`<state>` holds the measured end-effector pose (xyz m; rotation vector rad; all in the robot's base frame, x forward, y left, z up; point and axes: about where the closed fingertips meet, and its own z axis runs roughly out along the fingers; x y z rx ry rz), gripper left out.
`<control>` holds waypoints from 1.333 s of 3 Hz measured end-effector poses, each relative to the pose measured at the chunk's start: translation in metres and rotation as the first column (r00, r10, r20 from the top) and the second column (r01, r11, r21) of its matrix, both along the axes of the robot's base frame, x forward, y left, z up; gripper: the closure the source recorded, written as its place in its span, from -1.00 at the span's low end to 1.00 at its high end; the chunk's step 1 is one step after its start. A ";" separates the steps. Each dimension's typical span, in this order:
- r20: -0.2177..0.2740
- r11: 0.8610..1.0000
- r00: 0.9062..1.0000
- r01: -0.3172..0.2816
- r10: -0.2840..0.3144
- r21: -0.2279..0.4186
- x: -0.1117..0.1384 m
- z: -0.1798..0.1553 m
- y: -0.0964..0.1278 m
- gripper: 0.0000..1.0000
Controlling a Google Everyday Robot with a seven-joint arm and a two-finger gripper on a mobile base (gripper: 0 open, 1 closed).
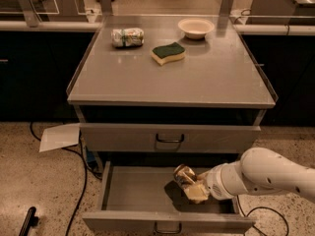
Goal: Place orange can into middle drawer
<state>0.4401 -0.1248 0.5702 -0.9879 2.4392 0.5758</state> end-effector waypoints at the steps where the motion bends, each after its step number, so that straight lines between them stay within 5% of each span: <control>1: -0.006 0.999 1.000 0.023 -0.023 0.022 -0.002 -0.004 -0.003 1.00; 4: -0.170 0.989 0.985 0.030 -0.005 0.145 0.028 -0.110 -0.006 1.00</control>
Offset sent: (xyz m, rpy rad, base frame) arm 0.0273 -0.0185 -0.0922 0.1744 0.1188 -0.0696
